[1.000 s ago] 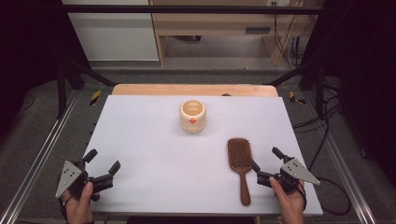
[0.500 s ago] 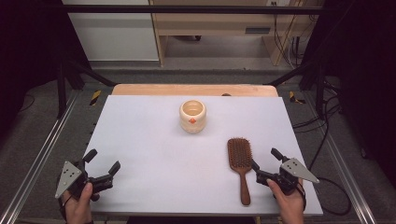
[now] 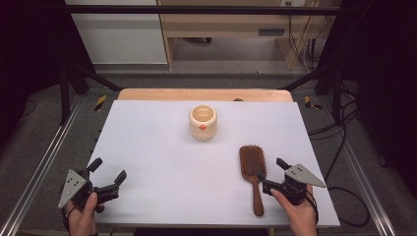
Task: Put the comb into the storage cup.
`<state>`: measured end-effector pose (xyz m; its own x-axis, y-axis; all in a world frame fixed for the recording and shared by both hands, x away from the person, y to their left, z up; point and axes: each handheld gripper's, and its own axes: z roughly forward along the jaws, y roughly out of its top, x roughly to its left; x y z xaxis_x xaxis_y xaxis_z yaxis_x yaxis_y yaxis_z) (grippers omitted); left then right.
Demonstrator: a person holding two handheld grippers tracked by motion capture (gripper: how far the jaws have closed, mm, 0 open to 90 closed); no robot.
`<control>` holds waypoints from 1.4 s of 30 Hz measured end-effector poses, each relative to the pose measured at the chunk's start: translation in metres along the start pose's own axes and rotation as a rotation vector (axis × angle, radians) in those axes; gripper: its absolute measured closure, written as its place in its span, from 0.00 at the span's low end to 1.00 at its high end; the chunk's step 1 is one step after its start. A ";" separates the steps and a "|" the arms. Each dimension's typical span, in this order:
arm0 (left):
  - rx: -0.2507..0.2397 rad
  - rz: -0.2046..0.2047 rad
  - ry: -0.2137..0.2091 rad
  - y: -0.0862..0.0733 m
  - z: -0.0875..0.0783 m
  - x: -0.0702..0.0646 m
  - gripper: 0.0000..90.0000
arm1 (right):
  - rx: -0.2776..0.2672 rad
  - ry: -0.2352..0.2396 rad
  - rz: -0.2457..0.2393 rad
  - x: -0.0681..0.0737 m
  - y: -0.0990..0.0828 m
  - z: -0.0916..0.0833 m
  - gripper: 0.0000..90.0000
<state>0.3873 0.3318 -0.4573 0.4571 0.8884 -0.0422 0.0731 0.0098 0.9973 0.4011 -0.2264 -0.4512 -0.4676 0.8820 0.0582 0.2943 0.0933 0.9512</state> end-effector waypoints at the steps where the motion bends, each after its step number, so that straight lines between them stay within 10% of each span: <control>1: -0.001 -0.001 0.001 0.000 0.000 0.000 0.01 | 0.005 0.014 -0.002 0.003 0.001 0.001 0.18; 25: 0.008 0.007 -0.006 0.000 0.001 0.000 0.01 | 0.259 0.219 -0.126 0.042 -0.003 0.004 0.92; 42: 0.011 0.006 -0.005 0.000 0.001 0.000 0.01 | 0.419 0.282 -0.151 0.044 -0.020 0.001 1.00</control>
<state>0.3880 0.3313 -0.4574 0.4623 0.8859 -0.0370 0.0800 -0.0001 0.9968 0.3758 -0.1890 -0.4676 -0.7200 0.6910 0.0638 0.4871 0.4378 0.7557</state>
